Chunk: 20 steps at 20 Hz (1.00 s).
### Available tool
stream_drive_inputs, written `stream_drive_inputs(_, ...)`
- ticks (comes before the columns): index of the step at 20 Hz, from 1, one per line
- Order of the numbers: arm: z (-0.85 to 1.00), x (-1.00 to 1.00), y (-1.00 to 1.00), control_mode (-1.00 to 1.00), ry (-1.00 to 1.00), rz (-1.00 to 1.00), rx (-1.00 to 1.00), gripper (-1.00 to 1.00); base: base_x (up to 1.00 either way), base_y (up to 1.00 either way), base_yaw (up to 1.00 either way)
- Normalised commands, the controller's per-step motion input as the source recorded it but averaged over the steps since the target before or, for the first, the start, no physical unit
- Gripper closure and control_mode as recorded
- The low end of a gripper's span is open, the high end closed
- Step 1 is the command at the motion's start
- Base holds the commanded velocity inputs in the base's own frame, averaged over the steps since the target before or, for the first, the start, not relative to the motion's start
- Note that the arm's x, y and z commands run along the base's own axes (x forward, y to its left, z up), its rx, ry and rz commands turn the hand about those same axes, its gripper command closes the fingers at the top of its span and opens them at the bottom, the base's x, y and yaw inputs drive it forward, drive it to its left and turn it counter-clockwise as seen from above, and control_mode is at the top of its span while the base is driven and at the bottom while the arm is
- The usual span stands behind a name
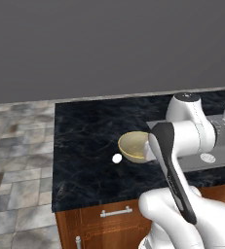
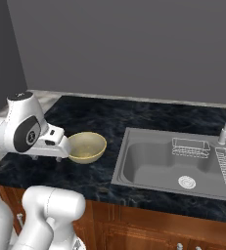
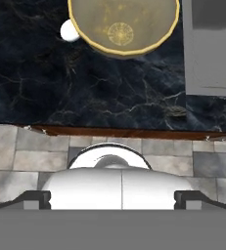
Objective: Gather the eggs and milk located in the vicinity of the sink area and place them right next to the bowl.
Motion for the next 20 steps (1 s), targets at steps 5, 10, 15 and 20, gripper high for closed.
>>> stream_drive_inputs(5,-0.01,-0.09,-0.12,1.0,0.0,-0.01,0.0,-1.0,-0.03,-0.34,-0.03)
stream_drive_inputs(10,0.0,0.0,0.0,1.0,0.0,0.0,0.0,-1.0,0.0,-0.87,-0.01)
stream_drive_inputs(15,0.0,0.0,0.0,1.0,0.0,0.0,0.0,-1.0,0.0,-1.0,0.0)
stream_drive_inputs(20,0.0,0.0,0.0,1.0,0.0,0.0,0.0,-1.0,0.02,-1.0,0.0)
